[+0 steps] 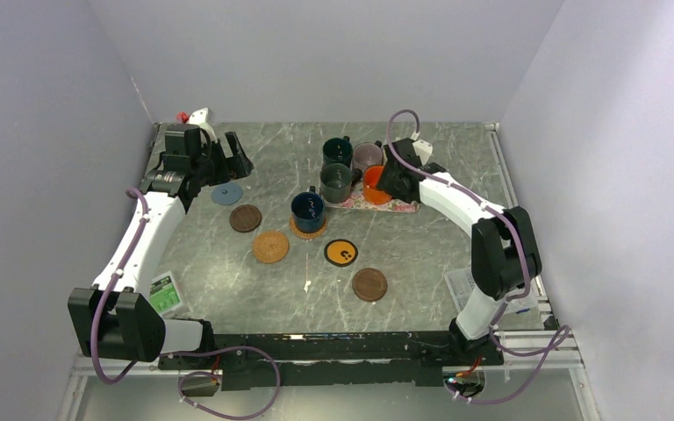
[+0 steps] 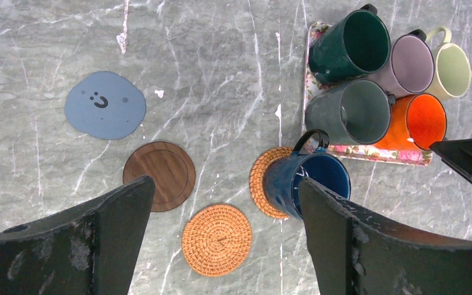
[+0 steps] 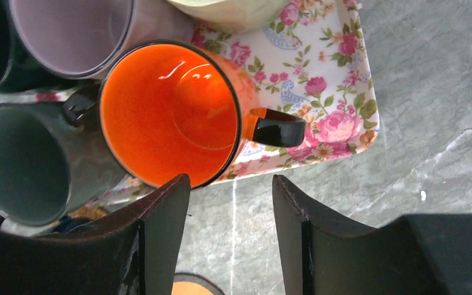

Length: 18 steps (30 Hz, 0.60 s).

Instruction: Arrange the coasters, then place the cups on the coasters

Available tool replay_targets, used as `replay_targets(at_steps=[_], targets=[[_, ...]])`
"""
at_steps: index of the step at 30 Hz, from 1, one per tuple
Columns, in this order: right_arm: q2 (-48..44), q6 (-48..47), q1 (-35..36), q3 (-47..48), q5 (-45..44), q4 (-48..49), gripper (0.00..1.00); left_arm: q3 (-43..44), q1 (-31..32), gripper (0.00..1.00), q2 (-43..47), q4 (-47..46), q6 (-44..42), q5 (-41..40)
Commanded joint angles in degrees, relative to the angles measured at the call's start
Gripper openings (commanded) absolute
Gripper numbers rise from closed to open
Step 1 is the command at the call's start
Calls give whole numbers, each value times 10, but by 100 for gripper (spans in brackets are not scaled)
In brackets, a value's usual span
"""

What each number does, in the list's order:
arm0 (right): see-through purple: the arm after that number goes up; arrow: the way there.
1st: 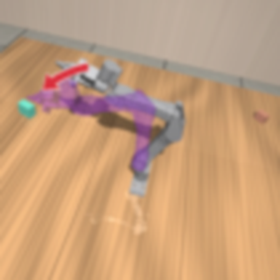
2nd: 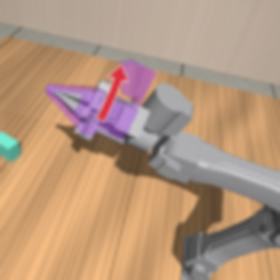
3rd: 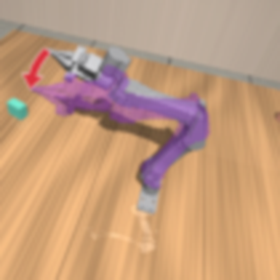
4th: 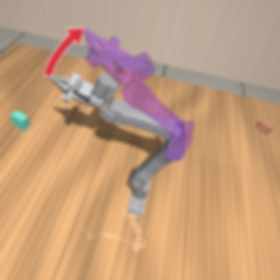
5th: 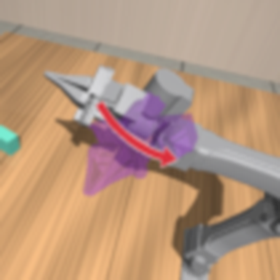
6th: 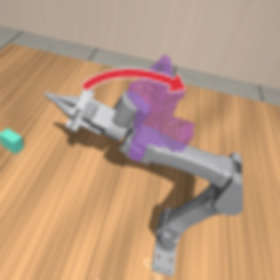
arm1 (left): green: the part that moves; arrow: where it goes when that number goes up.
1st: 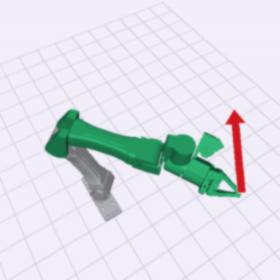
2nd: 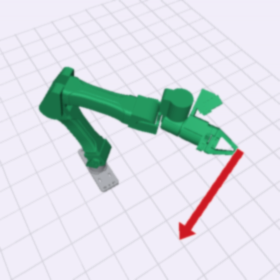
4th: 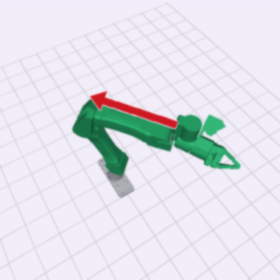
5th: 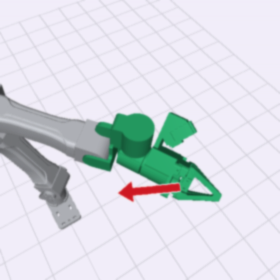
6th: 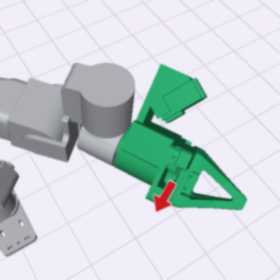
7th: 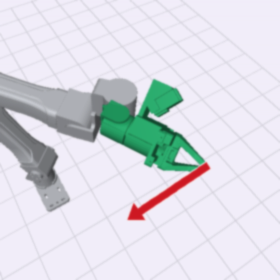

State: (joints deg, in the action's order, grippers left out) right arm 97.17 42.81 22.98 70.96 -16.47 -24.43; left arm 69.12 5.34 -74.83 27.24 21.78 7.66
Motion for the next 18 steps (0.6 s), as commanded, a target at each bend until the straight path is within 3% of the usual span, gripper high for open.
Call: replay_targets(at_steps=[1, 6, 11, 18], targets=[[26, 32, 2, 38, -40, -10, 56, 4, 3, 94, 17, -13, -5, -2], [57, 26, 2, 54, -41, -13, 55, 5, 3, 94, 16, -13, -7, -5], [57, -35, 1, 37, -34, 10, 34, 4, 3, 94, 15, -13, -6, -5], [67, -177, -5, 60, -41, 5, 22, 4, 3, 94, 14, -14, -5, 0]])
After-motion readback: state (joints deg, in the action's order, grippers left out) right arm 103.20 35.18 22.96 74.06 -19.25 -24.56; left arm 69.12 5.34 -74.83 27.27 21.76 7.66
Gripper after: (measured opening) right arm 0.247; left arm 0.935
